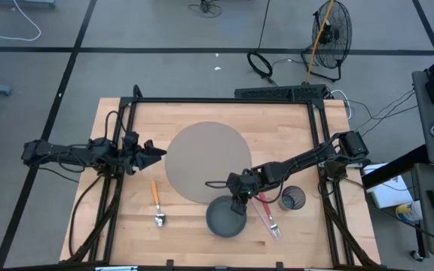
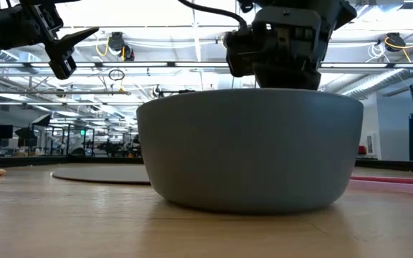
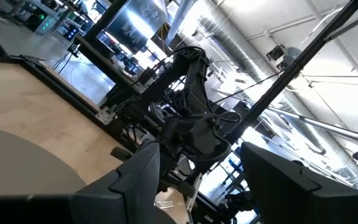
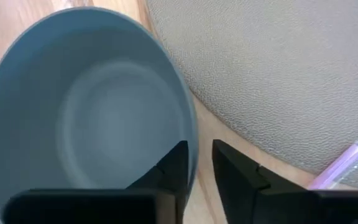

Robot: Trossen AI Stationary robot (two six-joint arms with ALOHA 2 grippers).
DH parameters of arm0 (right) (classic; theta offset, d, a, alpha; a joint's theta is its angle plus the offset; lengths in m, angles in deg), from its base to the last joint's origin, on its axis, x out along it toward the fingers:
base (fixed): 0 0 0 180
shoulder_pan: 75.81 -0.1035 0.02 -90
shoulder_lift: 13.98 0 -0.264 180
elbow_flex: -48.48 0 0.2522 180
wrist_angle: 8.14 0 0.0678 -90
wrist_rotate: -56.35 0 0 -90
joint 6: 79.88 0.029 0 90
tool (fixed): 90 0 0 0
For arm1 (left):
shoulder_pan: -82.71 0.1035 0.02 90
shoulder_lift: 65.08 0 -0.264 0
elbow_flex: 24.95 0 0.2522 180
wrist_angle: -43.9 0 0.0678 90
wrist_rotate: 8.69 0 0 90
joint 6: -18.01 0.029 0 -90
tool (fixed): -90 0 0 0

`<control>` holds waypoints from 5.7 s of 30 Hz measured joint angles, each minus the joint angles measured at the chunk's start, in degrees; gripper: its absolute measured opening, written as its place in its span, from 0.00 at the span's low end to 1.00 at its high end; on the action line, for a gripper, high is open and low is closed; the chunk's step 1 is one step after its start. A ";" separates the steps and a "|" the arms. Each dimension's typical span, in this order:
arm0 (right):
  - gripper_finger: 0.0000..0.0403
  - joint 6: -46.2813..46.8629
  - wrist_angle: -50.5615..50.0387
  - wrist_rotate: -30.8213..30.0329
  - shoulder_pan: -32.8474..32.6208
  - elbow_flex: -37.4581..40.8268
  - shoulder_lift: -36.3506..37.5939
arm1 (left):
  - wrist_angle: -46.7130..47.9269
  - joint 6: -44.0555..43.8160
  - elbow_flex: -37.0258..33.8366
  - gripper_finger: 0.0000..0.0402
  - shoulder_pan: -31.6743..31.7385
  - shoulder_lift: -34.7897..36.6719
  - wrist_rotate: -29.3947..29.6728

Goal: Pick & Place Utensil
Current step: Put the gray bowl on the brown mat

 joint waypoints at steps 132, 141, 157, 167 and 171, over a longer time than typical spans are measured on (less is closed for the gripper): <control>0.19 -0.09 -4.21 -10.67 24.81 -0.07 1.79 | 7.86 -6.00 -0.02 0.57 -0.06 0.00 6.95; 0.34 -3.72 -4.45 -10.79 24.83 -0.04 7.56 | 9.44 -11.58 0.05 0.57 -0.06 -2.85 7.71; 0.38 -18.07 -8.46 -12.26 24.81 -0.04 34.67 | 30.93 -1.18 29.75 0.57 6.32 -38.61 5.87; 0.38 -20.25 -19.85 -12.03 21.05 -0.04 50.34 | 38.61 1.00 46.98 0.57 12.10 -62.91 -0.48; 0.38 -20.14 -22.64 -12.20 18.76 -0.04 53.66 | 47.70 3.45 54.21 0.57 13.66 -69.36 -0.30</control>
